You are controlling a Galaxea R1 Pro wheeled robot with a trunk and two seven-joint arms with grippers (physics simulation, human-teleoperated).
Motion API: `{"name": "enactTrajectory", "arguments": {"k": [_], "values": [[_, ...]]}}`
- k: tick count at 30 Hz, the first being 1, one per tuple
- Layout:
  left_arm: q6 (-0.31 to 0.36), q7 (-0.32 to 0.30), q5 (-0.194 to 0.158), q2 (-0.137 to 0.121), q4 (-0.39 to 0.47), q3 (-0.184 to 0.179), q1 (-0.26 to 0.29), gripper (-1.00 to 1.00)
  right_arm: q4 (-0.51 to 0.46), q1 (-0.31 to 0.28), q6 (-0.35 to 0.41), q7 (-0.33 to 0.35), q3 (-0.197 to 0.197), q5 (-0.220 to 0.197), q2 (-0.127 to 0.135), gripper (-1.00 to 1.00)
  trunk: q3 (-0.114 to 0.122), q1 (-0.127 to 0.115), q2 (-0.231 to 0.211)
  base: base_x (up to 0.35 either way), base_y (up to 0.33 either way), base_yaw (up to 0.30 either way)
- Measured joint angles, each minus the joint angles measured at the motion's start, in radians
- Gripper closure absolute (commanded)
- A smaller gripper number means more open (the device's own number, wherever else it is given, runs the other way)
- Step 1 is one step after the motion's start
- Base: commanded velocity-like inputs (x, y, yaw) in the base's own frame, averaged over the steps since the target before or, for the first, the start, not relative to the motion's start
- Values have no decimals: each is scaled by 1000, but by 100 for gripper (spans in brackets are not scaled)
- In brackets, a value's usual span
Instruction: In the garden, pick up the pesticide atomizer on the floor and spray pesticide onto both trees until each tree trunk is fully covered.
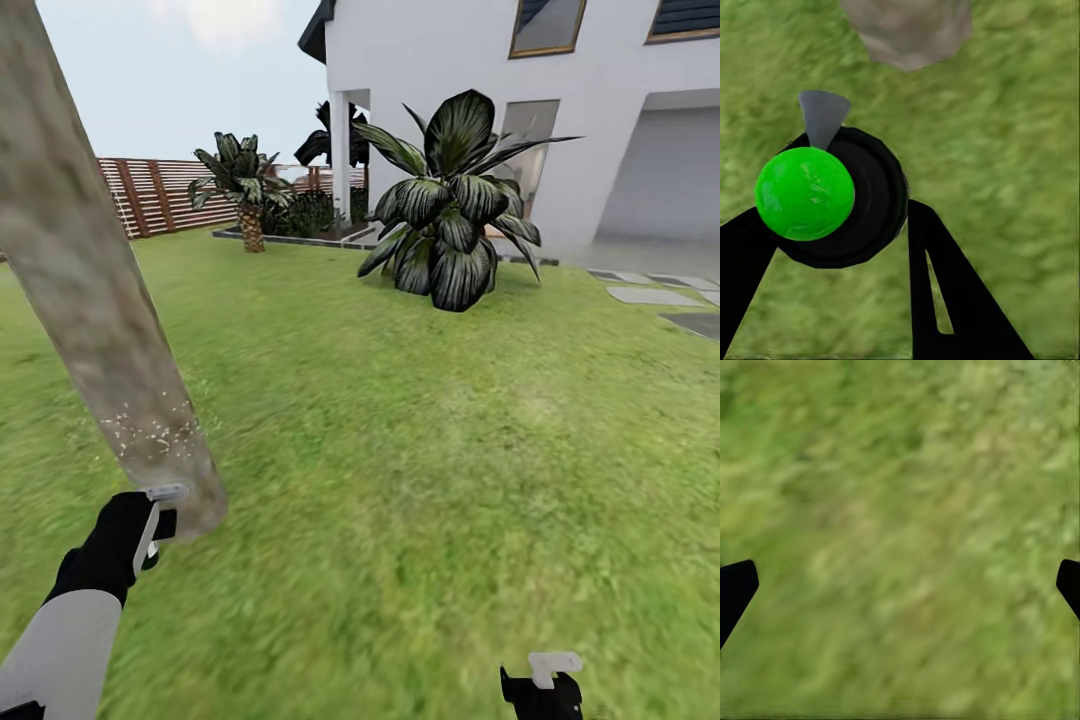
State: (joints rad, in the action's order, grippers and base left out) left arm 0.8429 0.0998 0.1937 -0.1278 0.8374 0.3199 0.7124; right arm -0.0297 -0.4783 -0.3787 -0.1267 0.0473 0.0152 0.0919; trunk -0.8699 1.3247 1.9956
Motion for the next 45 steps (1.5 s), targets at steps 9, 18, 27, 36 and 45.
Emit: {"name": "enactTrajectory", "arguments": {"k": [9,18,27,36,45], "values": [[-90,-22,-12,83,-26,-5,-19,100,-2,0,-1,-2,-2,-1,3,-100,0,0,0,-284,-142,164],[-454,-326,55,22,-61,-162,-209,100,-3,0,-1,-2,-2,-2,2,-100,4,0,0,-311,-76,-116],[-791,-876,246,-88,-275,-316,-223,100,-316,0,8,136,116,258,13,-100,4,0,0,-174,-1,-8],[-810,-1082,401,-72,-250,-343,-201,100,-359,-40,13,544,139,435,-3,-100,4,-1,0,-2,0,0],[-827,-1105,415,-26,-199,-349,-176,100,-367,-51,13,580,139,446,-54,-100,4,-1,0,0,0,0]]}}
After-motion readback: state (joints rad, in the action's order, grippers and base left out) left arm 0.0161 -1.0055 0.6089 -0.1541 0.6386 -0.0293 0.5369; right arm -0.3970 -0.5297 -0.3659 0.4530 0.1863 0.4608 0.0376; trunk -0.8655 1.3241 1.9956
